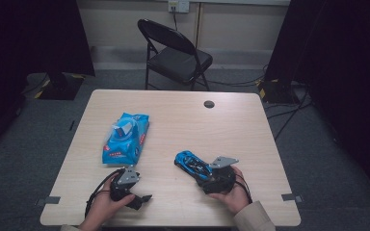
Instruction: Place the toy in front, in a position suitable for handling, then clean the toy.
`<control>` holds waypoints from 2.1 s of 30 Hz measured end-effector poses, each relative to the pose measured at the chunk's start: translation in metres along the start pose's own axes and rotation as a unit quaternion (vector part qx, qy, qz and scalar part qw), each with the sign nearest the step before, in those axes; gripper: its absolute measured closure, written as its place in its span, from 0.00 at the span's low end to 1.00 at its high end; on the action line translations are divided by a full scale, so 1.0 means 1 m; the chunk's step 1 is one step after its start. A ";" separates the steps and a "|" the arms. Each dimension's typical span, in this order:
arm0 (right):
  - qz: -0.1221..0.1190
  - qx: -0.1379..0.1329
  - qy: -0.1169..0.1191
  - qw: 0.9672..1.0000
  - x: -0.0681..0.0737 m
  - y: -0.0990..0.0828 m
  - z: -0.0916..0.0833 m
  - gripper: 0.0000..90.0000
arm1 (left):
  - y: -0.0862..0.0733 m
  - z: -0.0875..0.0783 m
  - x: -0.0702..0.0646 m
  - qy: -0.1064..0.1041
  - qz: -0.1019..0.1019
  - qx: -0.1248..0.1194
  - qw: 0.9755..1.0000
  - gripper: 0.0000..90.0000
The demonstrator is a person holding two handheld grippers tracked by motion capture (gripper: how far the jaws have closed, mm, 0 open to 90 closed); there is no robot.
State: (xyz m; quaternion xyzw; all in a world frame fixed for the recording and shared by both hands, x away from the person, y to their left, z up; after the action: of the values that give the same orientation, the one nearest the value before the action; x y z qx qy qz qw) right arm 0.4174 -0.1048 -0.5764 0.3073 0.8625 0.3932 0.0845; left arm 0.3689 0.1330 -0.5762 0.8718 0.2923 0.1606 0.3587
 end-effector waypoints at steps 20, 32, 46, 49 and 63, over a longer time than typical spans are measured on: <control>0.004 -0.011 -0.004 1.000 0.000 0.001 -0.002 0.26 | 0.000 0.000 0.000 0.000 -0.001 0.000 1.000 0.06; 0.003 -0.012 -0.003 1.000 0.000 0.001 -0.002 0.26 | 0.004 -0.003 -0.001 0.003 -0.009 0.015 1.000 0.20; 0.003 -0.012 -0.003 1.000 0.000 0.001 -0.002 0.26 | 0.017 -0.014 0.005 -0.005 -0.038 0.010 0.999 0.18; 0.003 -0.011 -0.003 1.000 0.000 0.001 -0.002 0.26 | 0.025 -0.020 0.011 -0.001 -0.047 0.010 0.999 0.18; 0.004 -0.011 -0.004 1.000 0.000 0.001 -0.002 0.26 | 0.057 -0.035 0.044 0.014 -0.074 0.002 0.997 0.18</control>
State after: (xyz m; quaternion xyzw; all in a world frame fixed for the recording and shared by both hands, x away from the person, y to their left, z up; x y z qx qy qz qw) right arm 0.4170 -0.1048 -0.5743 0.3109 0.8565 0.4021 0.0901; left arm 0.4082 0.1461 -0.5075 0.8462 0.3612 0.1449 0.3640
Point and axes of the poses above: each handheld gripper's, and its own axes: z roughly forward along the jaws, y roughly out of its top, x roughly to its left, the point moved 10 cm from there along z, roughly forward along the jaws, and after that the axes turned 7 degrees about y, right-handed, at the moved point
